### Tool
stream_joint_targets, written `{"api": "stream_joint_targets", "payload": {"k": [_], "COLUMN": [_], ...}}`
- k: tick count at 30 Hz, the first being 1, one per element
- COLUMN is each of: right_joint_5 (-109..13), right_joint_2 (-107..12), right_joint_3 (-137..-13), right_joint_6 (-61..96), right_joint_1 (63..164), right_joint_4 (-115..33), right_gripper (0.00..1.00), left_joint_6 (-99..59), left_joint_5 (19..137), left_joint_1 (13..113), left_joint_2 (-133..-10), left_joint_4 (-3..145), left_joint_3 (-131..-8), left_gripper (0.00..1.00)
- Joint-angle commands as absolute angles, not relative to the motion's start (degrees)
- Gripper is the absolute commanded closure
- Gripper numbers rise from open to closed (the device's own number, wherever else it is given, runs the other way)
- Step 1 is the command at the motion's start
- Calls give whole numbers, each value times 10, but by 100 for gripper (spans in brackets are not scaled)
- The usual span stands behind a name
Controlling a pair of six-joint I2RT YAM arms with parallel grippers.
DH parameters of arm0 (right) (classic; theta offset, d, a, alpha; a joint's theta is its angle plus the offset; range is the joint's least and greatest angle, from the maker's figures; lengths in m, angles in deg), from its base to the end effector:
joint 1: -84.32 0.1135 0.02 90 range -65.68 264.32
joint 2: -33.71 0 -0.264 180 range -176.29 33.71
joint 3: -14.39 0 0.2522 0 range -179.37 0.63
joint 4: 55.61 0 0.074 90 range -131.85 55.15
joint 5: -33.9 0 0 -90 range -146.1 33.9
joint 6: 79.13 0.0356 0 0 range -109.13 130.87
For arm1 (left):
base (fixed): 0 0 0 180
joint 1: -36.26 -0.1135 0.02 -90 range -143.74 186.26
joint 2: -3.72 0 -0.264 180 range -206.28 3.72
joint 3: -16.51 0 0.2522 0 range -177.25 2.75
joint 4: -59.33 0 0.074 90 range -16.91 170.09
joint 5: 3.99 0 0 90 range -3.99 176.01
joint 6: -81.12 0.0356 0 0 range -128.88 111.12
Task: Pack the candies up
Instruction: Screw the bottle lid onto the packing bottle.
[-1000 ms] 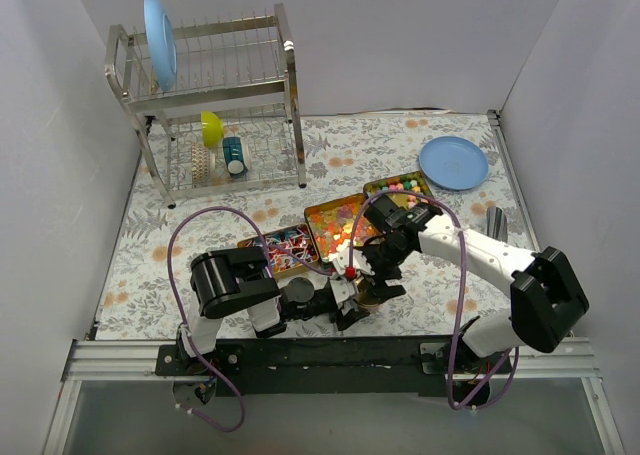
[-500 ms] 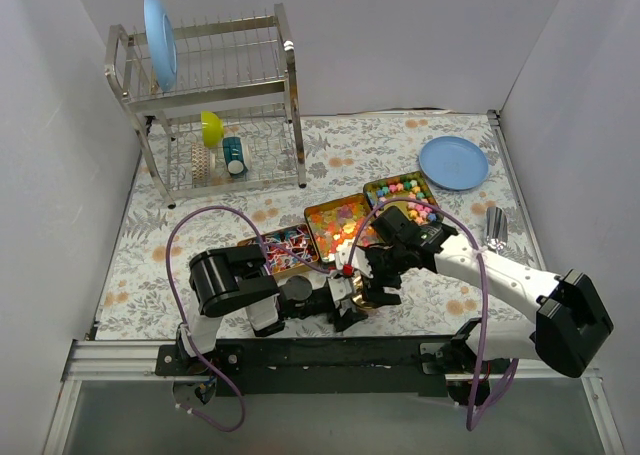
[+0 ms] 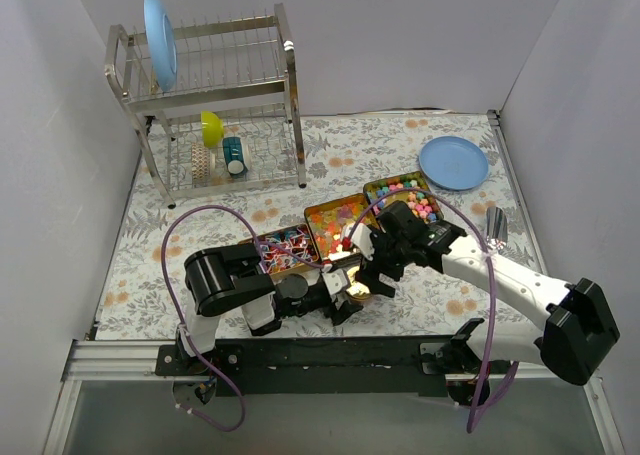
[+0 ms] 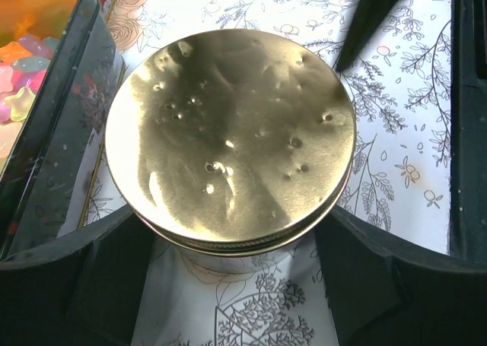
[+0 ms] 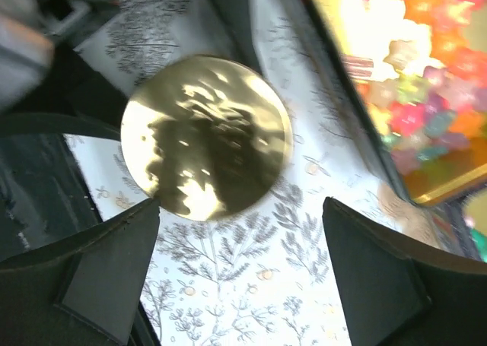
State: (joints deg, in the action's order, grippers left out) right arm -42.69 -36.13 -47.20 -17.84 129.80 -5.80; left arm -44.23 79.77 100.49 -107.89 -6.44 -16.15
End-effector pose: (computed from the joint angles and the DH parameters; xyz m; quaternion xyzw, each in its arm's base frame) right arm 0.1596 0.1741 0.2330 -0.6015 0.7422 0.1509 0.2540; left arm 0.1148 -0.2467 0.0865 0.2279 0.7493 -0.5013 0.3679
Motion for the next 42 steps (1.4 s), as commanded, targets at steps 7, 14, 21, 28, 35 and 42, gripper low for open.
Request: {"api": "stream_joint_targets", "payload": {"k": [7,14,21,28,35,42], "right_joint_5": [-276,-218,-205,-187,-168,-184], "right_joint_2": [-334,-467,-515,-545,-571,-554], "right_joint_3": [-509,-576,-600,-612,-627,-597], "right_joint_6": [-477,-638,-691,-720,-736,-675], "right_joint_1": [1250,1250,1252,1258,1263,1267], "right_joint_4": [-30,60,92,132,168,98], "right_gripper": [2,2,2,2,6,18], "left_joint_6": [-398,-399,-398,-398,-401,-403], "left_joint_5": [811,813,821,823,827,832], "left_joint_1": [1002,1002,1002,1002,1001,1001], "left_joint_2": [-1078,-1080,-1083,-1087,-1087,-1089], "left_joint_4": [-79,-78,-79,-80,-77,-78], "left_joint_3": [-126,-127,-127,-129,-130,-131], "left_gripper": [100,100,100,100,100,100]}}
